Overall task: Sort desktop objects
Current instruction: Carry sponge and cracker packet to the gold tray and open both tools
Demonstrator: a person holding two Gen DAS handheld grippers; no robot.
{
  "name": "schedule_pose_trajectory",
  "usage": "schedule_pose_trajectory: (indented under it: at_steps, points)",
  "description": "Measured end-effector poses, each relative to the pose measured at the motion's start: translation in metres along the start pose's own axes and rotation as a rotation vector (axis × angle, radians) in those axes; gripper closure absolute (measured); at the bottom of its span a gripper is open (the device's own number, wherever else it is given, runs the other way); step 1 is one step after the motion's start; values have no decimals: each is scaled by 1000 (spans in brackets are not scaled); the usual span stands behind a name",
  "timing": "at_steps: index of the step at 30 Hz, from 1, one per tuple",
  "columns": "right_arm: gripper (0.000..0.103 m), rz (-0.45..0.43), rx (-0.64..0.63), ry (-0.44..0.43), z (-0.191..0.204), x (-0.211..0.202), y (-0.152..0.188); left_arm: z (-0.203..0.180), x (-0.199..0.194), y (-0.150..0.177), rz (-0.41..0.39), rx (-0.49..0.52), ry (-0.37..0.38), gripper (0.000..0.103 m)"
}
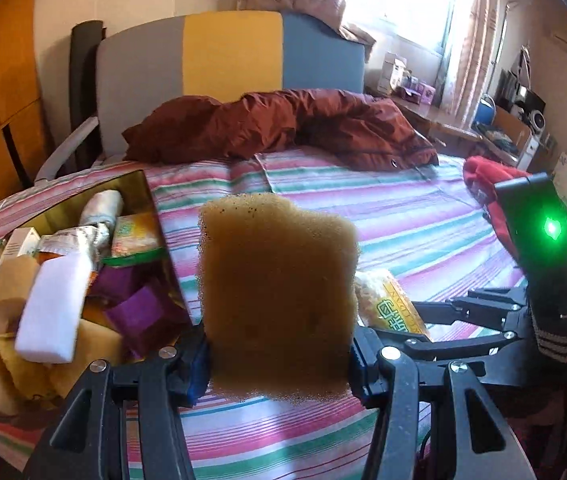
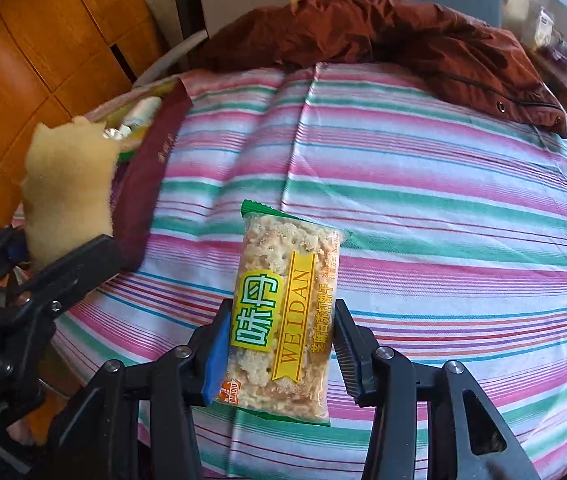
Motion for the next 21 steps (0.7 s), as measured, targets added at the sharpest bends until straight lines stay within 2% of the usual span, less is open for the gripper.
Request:
schedule_pose_trajectory:
  at_steps: [10,13,21]
  points:
    - [56,-45,-41,-48,37,-6,-28,55,-26,-14,-52,-108,-43,48]
    - [56,-55,-53,-70,51,-5,-40,85,-35,-19,-72,-168,-73,48]
    - [56,-77,-115,-167,106,7,-88,182,-40,-30,-97,-322,-215,48]
Point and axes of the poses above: each gripper's, at about its wrist camera, not at the fingertips, and x roughly the way its jaws point, z to its left, y to its underside, the point moved 7 cm from there along x, roughly the way its jaws point, and after that the axes turned 7 degrees about -x, right-handed, at the moved point
